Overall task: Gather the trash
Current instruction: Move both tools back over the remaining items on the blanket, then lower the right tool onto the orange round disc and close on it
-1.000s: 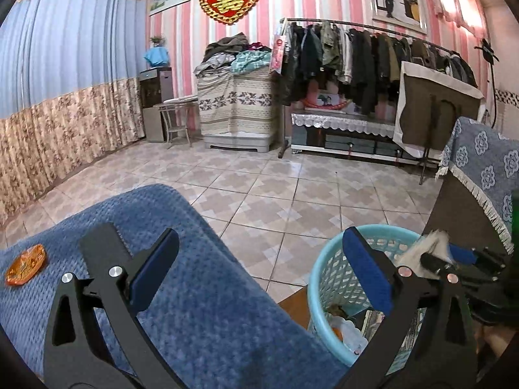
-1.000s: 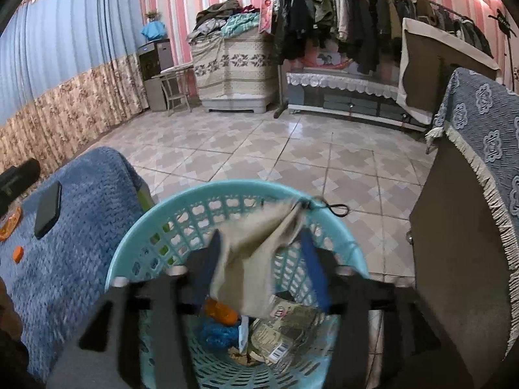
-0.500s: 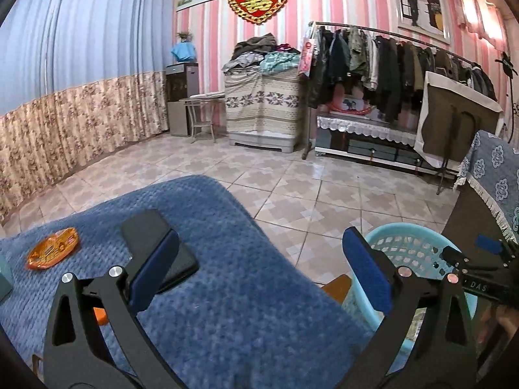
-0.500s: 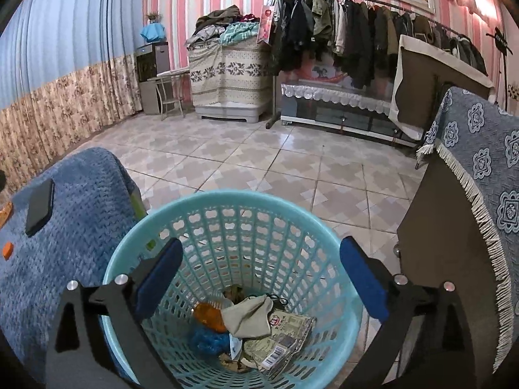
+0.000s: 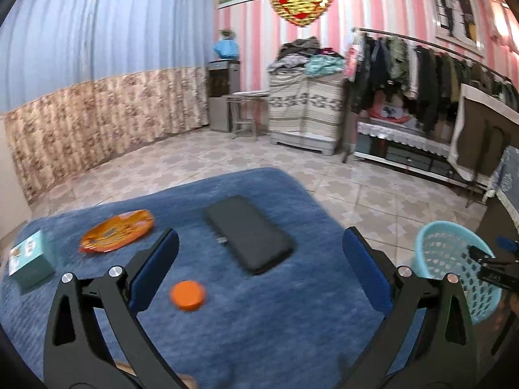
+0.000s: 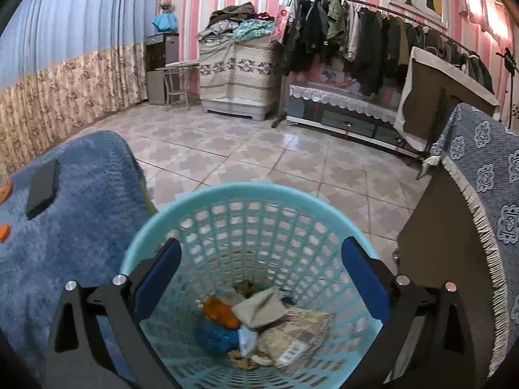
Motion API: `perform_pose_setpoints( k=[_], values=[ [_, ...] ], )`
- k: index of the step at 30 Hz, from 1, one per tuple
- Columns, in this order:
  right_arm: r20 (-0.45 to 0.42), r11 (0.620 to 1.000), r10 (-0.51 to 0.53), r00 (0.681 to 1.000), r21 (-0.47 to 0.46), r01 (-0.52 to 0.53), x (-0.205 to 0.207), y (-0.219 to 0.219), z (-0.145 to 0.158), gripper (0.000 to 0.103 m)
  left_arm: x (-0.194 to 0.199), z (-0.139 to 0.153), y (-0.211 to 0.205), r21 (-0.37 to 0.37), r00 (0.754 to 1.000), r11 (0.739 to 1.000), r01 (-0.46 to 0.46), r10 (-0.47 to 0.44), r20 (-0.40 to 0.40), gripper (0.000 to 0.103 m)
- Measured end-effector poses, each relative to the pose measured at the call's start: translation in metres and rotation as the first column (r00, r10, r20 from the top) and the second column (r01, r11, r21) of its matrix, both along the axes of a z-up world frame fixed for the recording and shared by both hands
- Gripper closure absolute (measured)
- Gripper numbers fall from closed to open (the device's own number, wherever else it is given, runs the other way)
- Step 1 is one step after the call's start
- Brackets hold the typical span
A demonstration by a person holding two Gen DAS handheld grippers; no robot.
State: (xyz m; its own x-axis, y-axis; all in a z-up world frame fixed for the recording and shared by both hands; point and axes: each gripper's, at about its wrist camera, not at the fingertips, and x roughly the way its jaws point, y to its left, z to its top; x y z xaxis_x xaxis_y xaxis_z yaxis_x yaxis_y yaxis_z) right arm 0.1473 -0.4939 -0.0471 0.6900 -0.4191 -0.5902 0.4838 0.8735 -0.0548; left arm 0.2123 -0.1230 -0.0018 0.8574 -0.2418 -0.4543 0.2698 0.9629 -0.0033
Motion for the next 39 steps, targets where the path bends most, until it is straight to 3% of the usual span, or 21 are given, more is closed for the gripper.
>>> perform_pose_setpoints(
  k=[6, 11, 16, 19, 25, 30, 37, 39],
  values=[
    [-0.013, 0.993, 0.114, 0.993, -0.002, -0.114, 0.021, 0.048, 0.003, 0.004, -0.001, -0.012, 0.081, 0.016, 0.99, 0.99, -0.137, 0.137, -0.035, 0.005],
    [0.005, 0.973, 0.229, 0.974, 0.033, -0.229, 0.041, 0.098, 0.003, 0.004, 0.0, -0.029, 0.147, 0.053, 0.963, 0.965, -0.257, 0.26, -0.065, 0.005],
    [-0.007, 0.937, 0.35, 0.937, 0.003, -0.35, 0.071, 0.165, -0.001, 0.004, 0.003, -0.037, 0.2, 0.043, 0.937, 0.942, -0.334, 0.337, -0.093, 0.005],
    [0.004, 0.894, 0.448, 0.894, 0.005, -0.449, 0.09, 0.208, -0.001, 0.004, 0.005, -0.039, 0.223, 0.049, 0.924, 0.928, -0.37, 0.373, -0.088, 0.005],
    [-0.061, 0.79, 0.612, 0.789, 0.009, -0.613, 0.134, 0.286, -0.013, 0.004, 0.016, -0.045, 0.247, 0.035, 0.907, 0.913, -0.406, 0.408, -0.107, 0.005],
    [-0.099, 0.741, 0.671, 0.735, 0.071, -0.667, 0.159, 0.312, -0.031, 0.004, 0.027, -0.052, 0.259, 0.036, 0.896, 0.905, -0.425, 0.425, -0.127, 0.005],
    [-0.17, 0.716, 0.69, 0.703, 0.017, -0.698, 0.172, 0.344, -0.042, 0.005, 0.043, -0.062, 0.264, 0.023, 0.887, 0.9, -0.434, 0.432, -0.161, 0.005],
    [-0.172, 0.703, 0.705, 0.688, 0.044, -0.71, 0.174, 0.342, -0.044, 0.014, 0.049, -0.064, 0.264, 0.002, 0.892, 0.906, -0.423, 0.417, -0.174, 0.005]
  ],
)
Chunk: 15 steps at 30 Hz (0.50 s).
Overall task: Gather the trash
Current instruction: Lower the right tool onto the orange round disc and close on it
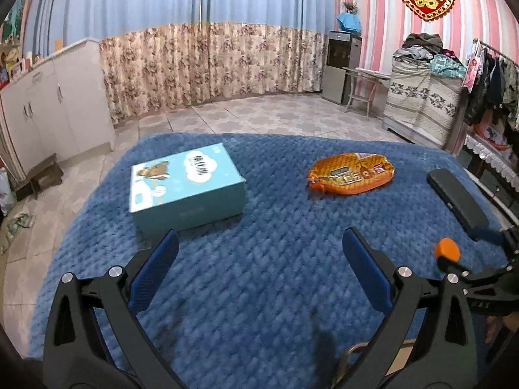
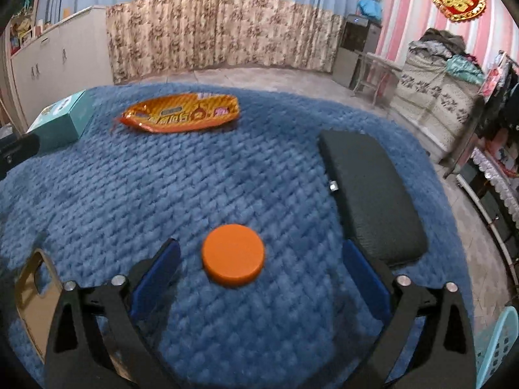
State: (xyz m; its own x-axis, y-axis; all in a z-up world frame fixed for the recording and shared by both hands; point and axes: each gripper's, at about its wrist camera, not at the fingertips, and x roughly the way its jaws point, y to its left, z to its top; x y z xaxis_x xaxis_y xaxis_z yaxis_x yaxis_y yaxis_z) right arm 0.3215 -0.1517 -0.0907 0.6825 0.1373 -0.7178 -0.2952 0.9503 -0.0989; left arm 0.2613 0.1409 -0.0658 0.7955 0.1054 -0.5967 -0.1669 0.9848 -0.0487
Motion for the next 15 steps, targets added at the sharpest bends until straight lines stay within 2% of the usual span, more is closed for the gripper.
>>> perform_pose_setpoints(
  k=[2, 4, 5, 9, 15],
  values=[
    [-0.018, 1.0, 0.01, 1.0, 0.026, -0.009, 0.001, -0.005, -0.001, 0.046, 0.007, -0.002, -0.003, -0.022, 1.0, 1.0, 0.02, -0.02, -0.008, 0.005],
    [-0.037, 0.997, 0.025, 0.999, 0.068, -0.022, 0.003, -0.009, -0.002, 0.054, 0.013, -0.004, -0.008, -0.037, 0.999, 0.999, 0.037, -0.038, -0.018, 0.005],
    [-0.037, 0.996, 0.036, 0.999, 0.083, -0.033, 0.003, -0.01, -0.002, 0.063, 0.018, -0.006, -0.012, -0.045, 0.998, 0.998, 0.049, -0.05, -0.025, 0.005],
    [-0.017, 0.994, 0.054, 0.998, 0.1, -0.052, -0.001, -0.01, 0.0, 0.063, 0.035, -0.008, -0.023, -0.045, 0.995, 0.995, 0.085, -0.087, -0.047, 0.005],
    [0.025, 0.992, -0.006, 1.0, 0.126, 0.003, -0.007, -0.034, 0.011, 0.063, 0.072, -0.01, -0.039, -0.066, 0.986, 0.989, 0.136, -0.142, -0.09, 0.006]
  ],
)
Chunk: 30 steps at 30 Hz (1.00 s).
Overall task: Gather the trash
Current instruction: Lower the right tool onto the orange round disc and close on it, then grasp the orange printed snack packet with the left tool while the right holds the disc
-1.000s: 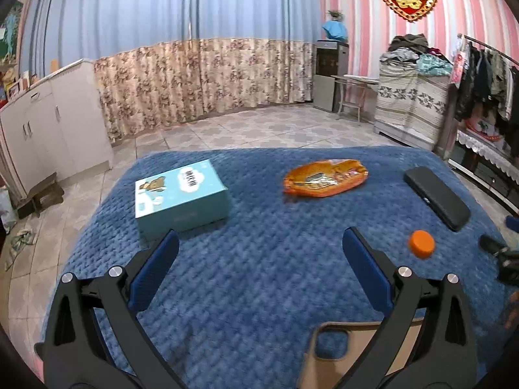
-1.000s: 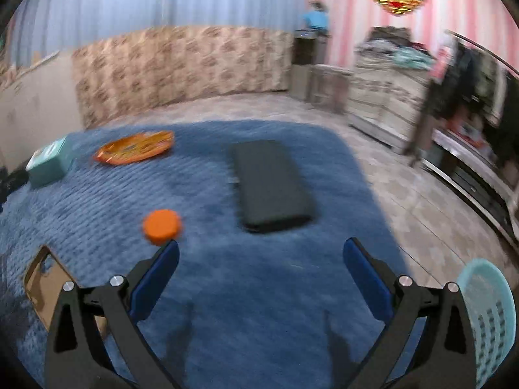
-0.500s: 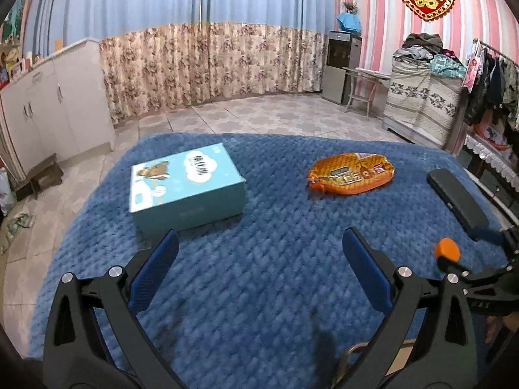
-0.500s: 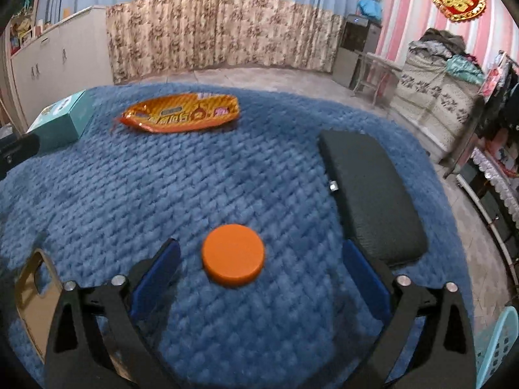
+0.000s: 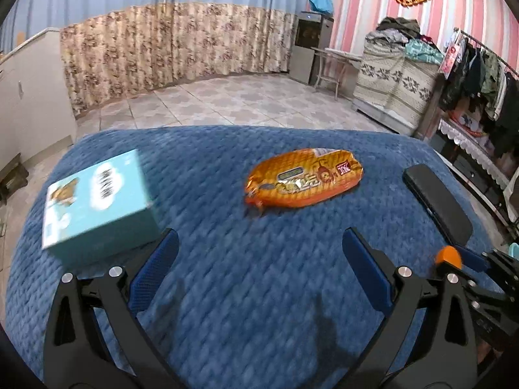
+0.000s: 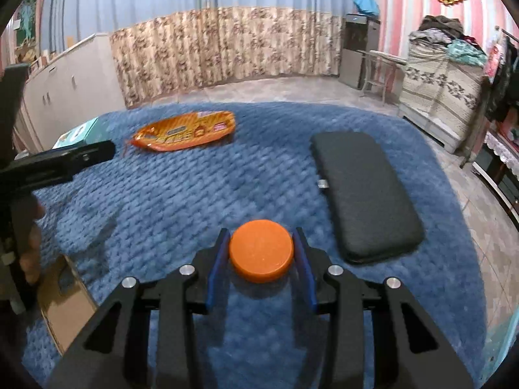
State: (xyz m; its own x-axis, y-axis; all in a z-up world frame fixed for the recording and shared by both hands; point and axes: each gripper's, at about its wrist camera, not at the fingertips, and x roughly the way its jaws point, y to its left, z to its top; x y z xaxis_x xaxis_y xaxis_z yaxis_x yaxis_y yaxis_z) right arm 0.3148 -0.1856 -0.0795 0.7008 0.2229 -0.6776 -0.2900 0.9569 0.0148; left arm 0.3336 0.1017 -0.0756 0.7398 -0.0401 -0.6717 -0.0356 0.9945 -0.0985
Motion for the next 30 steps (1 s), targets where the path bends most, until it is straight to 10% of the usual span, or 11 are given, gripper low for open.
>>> perform_pose_setpoints(
  k=[12, 19, 22, 30],
  values=[
    [0.056, 0.981, -0.181, 0.982, -0.063, 0.184, -0.041, -0.087, 0.024, 0.063, 0.068, -0.016, -0.01, 0.055, 0.993, 0.998, -0.042, 0.048, -0.11, 0.024],
    [0.074, 0.936, -0.345, 0.936, -0.038, 0.349, -0.086, -0.166, 0.039, 0.063, 0.082, -0.027, -0.009, 0.012, 0.986, 1.0, -0.019, 0.021, -0.166, 0.062],
    [0.083, 0.896, -0.441, 0.894, -0.01, 0.443, -0.111, -0.205, 0.042, 0.063, 0.079, -0.023, -0.009, 0.017, 0.991, 1.0, -0.022, 0.024, -0.132, 0.089],
    [0.11, 0.792, -0.607, 0.787, -0.001, 0.611, -0.146, -0.28, 0.048, 0.063, 0.04, 0.024, -0.039, 0.066, 0.999, 0.998, 0.002, -0.005, 0.038, 0.09]
  ],
)
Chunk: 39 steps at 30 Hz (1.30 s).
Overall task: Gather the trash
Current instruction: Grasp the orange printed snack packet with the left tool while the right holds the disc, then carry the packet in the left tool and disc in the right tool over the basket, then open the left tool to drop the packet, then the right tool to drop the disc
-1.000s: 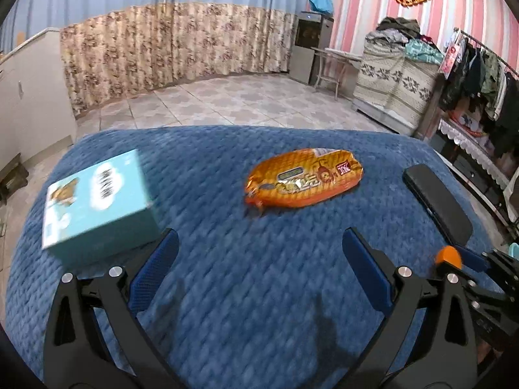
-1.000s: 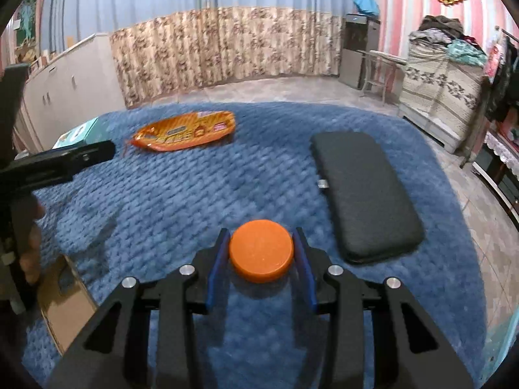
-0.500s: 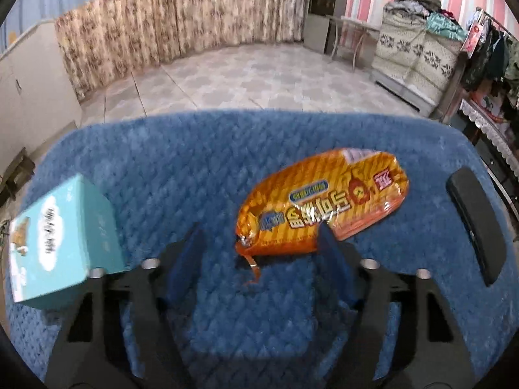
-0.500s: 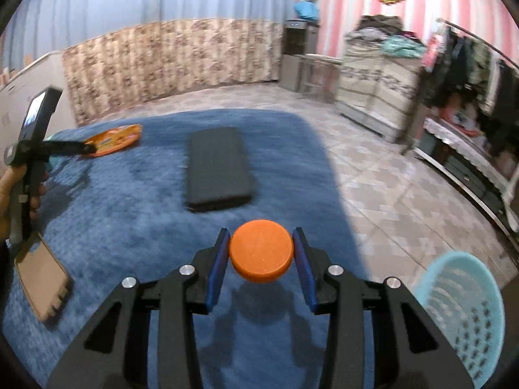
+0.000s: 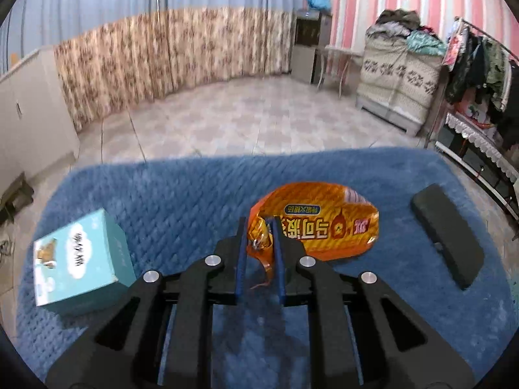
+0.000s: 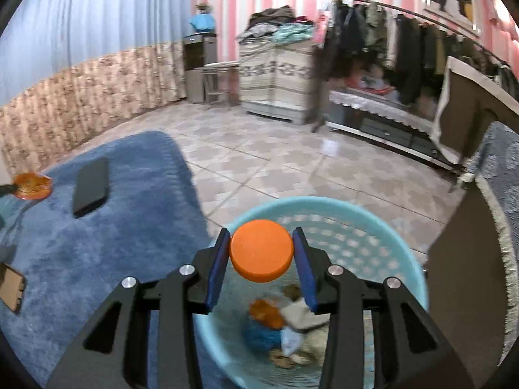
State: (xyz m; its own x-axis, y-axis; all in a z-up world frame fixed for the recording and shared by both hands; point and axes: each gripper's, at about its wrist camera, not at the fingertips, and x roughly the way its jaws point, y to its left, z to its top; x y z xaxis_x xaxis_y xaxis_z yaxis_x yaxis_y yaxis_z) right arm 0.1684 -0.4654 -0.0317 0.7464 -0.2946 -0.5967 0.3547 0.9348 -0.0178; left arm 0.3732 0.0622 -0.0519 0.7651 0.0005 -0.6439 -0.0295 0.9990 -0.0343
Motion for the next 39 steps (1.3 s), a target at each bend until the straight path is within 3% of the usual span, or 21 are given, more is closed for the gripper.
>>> perform_pose_setpoints(
  k=[7, 12, 19, 25, 36, 37, 39],
  values=[
    [-0.006, 0.994, -0.113, 0.994, 0.009, 0.113, -0.025, -0.046, -0.004, 0.063, -0.051, 0.051, -0.07, 0.001, 0.988, 0.994, 0.107, -0.106, 0.115, 0.09],
    [0.007, 0.987, -0.157, 0.988, 0.027, 0.157, -0.04, -0.068, -0.002, 0.063, -0.086, 0.07, -0.148, -0.015, 0.958, 0.969, 0.248, -0.243, 0.149, 0.09],
    [-0.004, 0.984, -0.174, 0.985, 0.047, 0.174, -0.046, -0.069, -0.008, 0.063, -0.123, 0.056, -0.257, -0.042, 0.9, 0.904, 0.425, -0.417, 0.129, 0.09],
    [-0.004, 0.977, -0.197, 0.98, 0.083, 0.196, -0.054, -0.085, -0.01, 0.063, -0.155, 0.032, -0.346, -0.011, 0.829, 0.832, 0.555, -0.552, 0.09, 0.09],
    [-0.012, 0.969, -0.22, 0.975, 0.114, 0.22, -0.059, -0.104, -0.017, 0.063, -0.183, 0.012, -0.421, 0.032, 0.748, 0.75, 0.661, -0.662, 0.057, 0.088],
    [-0.009, 0.968, -0.222, 0.975, 0.117, 0.222, -0.06, -0.105, -0.017, 0.063, -0.183, 0.012, -0.423, 0.033, 0.744, 0.746, 0.665, -0.666, 0.06, 0.085],
    [-0.004, 0.965, -0.23, 0.973, 0.126, 0.228, -0.062, -0.108, -0.017, 0.063, -0.187, 0.012, -0.427, 0.037, 0.732, 0.735, 0.677, -0.677, 0.068, 0.066]
  ],
)
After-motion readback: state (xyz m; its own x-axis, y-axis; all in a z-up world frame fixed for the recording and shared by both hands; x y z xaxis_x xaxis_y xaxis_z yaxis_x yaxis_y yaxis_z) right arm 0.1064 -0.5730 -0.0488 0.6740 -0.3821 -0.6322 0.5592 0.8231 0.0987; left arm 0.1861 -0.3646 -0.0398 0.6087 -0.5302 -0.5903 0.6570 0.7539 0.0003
